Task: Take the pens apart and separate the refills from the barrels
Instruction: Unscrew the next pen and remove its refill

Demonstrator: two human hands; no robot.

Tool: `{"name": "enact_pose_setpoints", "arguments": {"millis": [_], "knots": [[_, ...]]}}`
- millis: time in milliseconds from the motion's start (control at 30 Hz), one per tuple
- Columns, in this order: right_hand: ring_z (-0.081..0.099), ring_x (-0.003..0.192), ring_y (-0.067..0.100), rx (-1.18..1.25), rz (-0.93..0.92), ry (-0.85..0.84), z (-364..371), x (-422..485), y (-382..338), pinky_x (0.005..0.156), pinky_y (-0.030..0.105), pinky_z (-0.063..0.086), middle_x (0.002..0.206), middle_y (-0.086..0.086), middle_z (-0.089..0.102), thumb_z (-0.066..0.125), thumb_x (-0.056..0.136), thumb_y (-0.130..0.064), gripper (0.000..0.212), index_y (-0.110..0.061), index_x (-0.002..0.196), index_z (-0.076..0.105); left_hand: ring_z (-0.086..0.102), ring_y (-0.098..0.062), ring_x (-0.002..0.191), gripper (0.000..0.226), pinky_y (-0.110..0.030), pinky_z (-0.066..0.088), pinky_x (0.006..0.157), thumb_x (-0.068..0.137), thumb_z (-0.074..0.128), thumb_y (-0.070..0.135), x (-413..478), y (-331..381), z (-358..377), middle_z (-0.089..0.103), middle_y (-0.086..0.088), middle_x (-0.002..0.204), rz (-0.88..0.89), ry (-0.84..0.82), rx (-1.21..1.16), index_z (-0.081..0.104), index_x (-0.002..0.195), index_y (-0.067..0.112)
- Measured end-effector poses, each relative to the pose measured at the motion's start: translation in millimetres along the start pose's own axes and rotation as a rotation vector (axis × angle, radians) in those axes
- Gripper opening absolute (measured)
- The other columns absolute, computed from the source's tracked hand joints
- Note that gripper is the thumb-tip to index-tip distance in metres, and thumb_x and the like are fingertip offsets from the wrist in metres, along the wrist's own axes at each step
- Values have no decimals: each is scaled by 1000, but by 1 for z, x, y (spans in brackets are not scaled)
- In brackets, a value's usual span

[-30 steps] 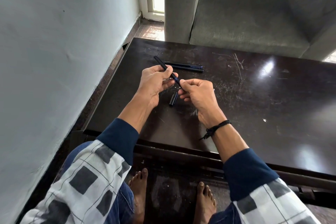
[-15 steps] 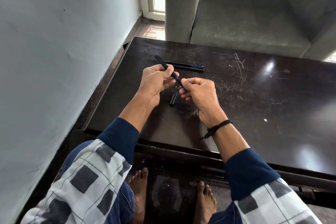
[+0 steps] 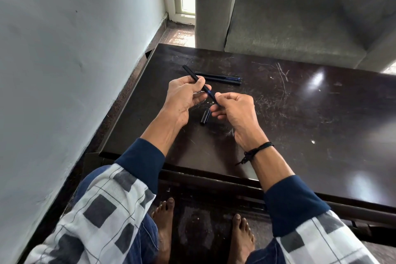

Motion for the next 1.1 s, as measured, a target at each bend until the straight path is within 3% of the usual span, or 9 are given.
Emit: {"name": "enact_pose_setpoints", "arguments": {"millis": [167,367,600,733,867,1100], "knots": [[63,55,8,-14,-42,12,-3,1,-2,53,18,49,68,3,71,73,93,-18,10,-8,91,72,75,-20,85,9,-29,62,76,96,65,8,0,0,0,76,-13,90,-4,10,-2,70,101,3],[64,57,10,-9,15,-15,2,1,1,52,18,50,71,3,73,67,97,-39,27,-12,97,71,75,-20,84,14,-29,62,77,96,65,8,2,-1,-1,76,-12,89,0,6,1,70,106,0],[62,55,7,-35,-15,-34,1,3,0,54,18,49,68,1,71,73,93,-18,10,-9,91,72,75,-23,88,17,-30,62,77,96,65,9,2,-3,-1,76,-18,96,-5,6,12,70,108,-1],[61,58,7,-24,-28,-27,1,1,-1,53,17,50,73,1,71,80,88,-26,19,-10,96,72,75,-22,87,16,-31,62,78,97,65,8,2,-2,-1,76,-19,98,2,8,16,71,108,-1],[61,57,8,-21,4,-34,4,0,1,53,18,50,71,0,72,71,95,-39,23,-16,91,71,75,-21,87,17,-31,62,79,96,65,9,1,-1,-2,76,-17,97,4,4,13,70,109,-2],[61,56,8,-36,-6,-41,2,2,0,53,18,49,68,2,71,68,98,-22,16,-11,87,72,75,-20,85,13,-29,62,77,96,66,10,2,-2,-2,77,-14,93,-6,4,22,71,105,2]]}}
Point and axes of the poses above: each hand's wrist, its own x-axis towards the middle knuckle, its own z-axis out of the palm, y = z × x, the point moved 7 cm from there along x, towards the middle knuckle
